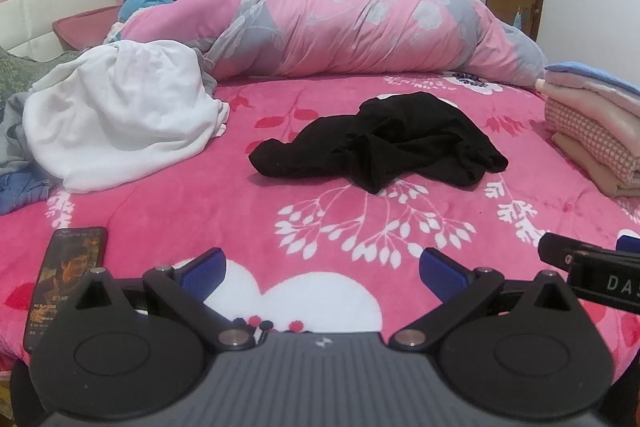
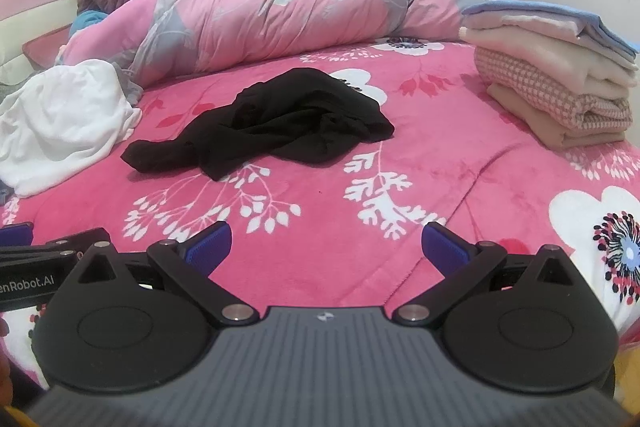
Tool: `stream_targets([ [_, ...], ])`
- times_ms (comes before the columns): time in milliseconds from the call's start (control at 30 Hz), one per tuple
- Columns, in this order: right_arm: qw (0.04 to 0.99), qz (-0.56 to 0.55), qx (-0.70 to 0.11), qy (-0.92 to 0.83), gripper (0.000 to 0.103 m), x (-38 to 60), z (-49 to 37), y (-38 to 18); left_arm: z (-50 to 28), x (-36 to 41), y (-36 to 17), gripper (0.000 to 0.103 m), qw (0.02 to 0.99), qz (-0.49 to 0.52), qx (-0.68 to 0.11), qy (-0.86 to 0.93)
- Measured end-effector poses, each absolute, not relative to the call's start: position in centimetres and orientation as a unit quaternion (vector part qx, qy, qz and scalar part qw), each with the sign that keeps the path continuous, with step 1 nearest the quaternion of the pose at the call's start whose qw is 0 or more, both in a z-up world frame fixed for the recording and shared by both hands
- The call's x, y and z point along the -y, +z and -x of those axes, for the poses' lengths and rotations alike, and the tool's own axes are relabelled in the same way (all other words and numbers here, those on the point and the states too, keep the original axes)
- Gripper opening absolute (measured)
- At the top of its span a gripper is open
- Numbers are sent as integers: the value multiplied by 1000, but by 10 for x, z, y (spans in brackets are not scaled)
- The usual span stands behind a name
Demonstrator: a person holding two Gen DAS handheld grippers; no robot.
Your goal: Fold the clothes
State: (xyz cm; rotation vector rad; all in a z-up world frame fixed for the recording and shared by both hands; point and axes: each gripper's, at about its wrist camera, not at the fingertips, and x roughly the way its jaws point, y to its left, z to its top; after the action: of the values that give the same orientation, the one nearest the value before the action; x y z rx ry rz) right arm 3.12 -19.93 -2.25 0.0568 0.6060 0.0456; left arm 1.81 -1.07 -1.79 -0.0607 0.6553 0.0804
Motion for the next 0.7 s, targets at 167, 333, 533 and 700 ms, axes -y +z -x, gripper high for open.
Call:
stream_targets([
  [167,953,-28,-301,25,102,199,-32,-24,-19,10,-20,103,944,28,-326,43],
  [333,952,-28,-304,26,102,198,-33,-24,-19,10,-21,103,944,26,-327,46],
  [533,952,-27,-305,27,102,197,-34,-24,-20,10,-22,103,943,24,-330,48],
  [700,951,-27,-307,28,102,195,-35,-26,-21,10,-23,103,942,23,-331,49],
])
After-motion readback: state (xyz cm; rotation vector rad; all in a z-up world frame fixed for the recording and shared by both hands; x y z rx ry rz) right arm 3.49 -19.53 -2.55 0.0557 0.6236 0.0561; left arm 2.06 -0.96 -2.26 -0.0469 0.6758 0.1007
